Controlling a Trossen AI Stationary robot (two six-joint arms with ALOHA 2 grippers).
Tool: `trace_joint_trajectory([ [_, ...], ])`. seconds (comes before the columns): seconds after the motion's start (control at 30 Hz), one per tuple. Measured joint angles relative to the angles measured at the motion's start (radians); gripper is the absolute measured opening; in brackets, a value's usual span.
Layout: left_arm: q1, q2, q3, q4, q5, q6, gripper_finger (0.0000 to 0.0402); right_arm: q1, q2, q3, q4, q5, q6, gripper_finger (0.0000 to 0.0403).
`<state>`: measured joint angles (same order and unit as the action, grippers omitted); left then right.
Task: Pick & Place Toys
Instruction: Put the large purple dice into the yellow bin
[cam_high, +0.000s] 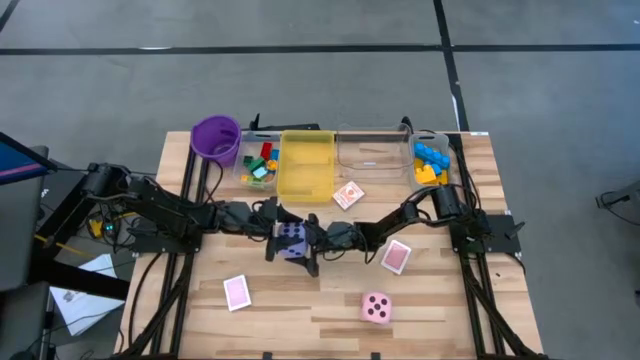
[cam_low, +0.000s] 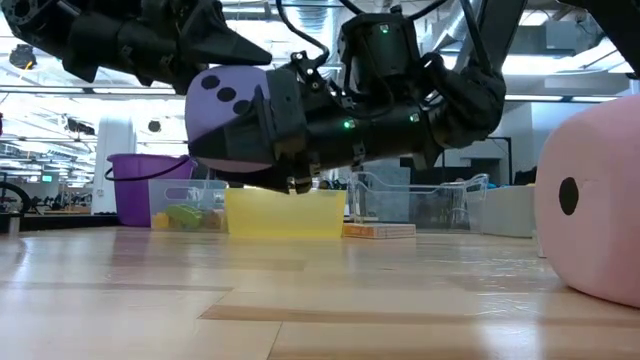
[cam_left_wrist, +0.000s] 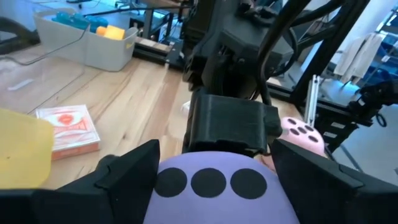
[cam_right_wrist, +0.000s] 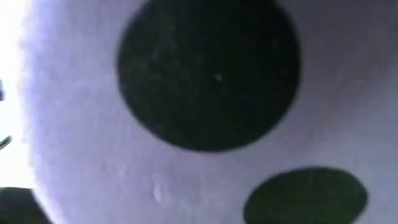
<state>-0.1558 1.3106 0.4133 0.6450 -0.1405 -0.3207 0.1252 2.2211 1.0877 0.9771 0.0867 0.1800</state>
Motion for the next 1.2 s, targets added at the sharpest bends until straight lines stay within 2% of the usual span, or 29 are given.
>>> trace_joint_trajectory([
  [0.23, -0.001, -0.029, 0.000, 0.012, 0.001, 0.000, 0.0301, 0.009, -0.001, 0.002, 0.027, 0.023, 0.000, 0.0363],
  [0.67, -0.003, -0.254, -0.001, -0.110, -0.002, 0.000, 0.0301, 0.006, -0.007, 0.005, 0.197, 0.027, -0.008, 0.0363],
  [1.2, 0.000, -0.261, 0.018, -0.057, -0.004, 0.041, 0.0301, 0.005, -0.011, 0.009, 0.247, 0.027, -0.026, 0.0363],
])
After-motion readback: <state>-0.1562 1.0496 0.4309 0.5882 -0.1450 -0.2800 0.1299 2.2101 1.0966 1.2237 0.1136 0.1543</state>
